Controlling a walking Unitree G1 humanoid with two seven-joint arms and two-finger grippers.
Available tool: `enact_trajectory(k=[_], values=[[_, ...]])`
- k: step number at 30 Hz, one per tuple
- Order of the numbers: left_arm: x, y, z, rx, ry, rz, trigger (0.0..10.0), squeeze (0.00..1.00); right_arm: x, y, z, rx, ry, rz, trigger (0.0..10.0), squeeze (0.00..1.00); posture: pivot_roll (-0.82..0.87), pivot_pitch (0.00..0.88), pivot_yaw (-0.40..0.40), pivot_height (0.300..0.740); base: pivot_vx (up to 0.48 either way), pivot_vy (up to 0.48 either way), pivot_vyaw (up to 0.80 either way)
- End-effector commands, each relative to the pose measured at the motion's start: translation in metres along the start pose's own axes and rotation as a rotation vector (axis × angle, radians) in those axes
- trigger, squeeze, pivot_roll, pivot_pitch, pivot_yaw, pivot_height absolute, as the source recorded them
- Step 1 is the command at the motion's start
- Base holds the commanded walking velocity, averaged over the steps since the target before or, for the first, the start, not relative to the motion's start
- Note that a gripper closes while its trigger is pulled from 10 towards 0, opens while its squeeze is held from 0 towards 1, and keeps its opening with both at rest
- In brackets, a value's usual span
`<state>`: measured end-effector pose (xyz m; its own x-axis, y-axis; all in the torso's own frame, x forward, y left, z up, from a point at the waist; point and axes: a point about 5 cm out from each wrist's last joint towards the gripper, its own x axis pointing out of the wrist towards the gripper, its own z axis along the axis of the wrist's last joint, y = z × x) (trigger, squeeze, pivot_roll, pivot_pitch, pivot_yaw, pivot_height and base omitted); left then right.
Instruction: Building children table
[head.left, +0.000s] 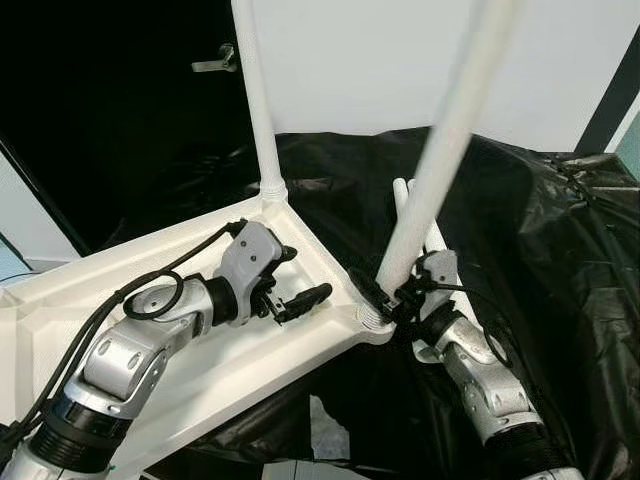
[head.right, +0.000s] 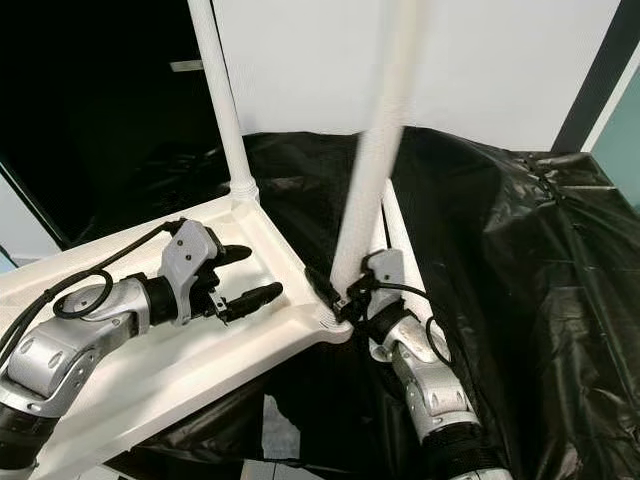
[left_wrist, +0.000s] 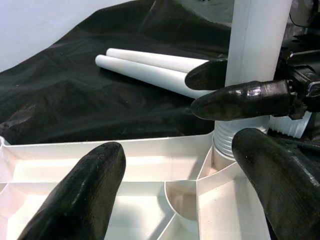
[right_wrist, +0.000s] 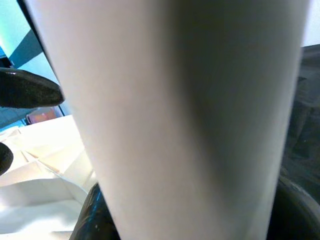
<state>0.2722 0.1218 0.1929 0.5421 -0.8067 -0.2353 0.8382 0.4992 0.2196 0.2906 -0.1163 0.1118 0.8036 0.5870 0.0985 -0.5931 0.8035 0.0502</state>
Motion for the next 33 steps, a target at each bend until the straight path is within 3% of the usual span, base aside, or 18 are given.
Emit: enact_trajectory(k=[1,7,10,26,28,32,33], values=[[0.001,-0.002,0.003,0.014,-0.004,-0.087,10.0,0.0,-0.023,-0.003,-0.049,0.074,0.258,-0.049,10.0,0.0,0.1,0.0,0.054,0.74,0.0,0.0,0.0],[0.001,-0.002,0.004,0.016,-0.005,-0.087,10.0,0.0,-0.022,-0.001,-0.05,0.013,0.272,-0.036,10.0,0.0,0.1,0.0,0.053,0.74,0.0,0.0,0.0],[0.0,-0.001,0.004,0.016,-0.006,-0.084,10.0,0.0,-0.02,0.005,-0.05,-0.155,0.305,0.02,10.0,0.0,0.1,0.0,0.052,0.74,0.0,0.0,0.0],[-0.002,0.0,0.003,0.014,-0.007,-0.077,10.0,0.0,-0.022,0.004,-0.05,-0.089,0.298,-0.007,10.0,0.0,0.1,0.0,0.049,0.74,0.0,0.0,0.0],[-0.002,0.0,0.003,0.015,-0.007,-0.076,10.0,0.0,-0.021,0.003,-0.048,-0.078,0.287,-0.041,10.0,0.0,0.1,0.0,0.046,0.74,0.0,0.0,0.0],[-0.001,0.001,0.004,0.014,-0.01,-0.072,10.0,0.0,-0.013,-0.003,-0.04,-0.106,0.243,-0.266,10.0,0.0,0.1,0.0,0.042,0.74,0.0,0.0,0.0],[-0.001,0.001,0.004,0.014,-0.01,-0.072,10.0,0.0,-0.013,-0.003,-0.04,-0.106,0.243,-0.266,10.0,0.0,0.1,0.0,0.042,0.74,0.0,0.0,0.0]])
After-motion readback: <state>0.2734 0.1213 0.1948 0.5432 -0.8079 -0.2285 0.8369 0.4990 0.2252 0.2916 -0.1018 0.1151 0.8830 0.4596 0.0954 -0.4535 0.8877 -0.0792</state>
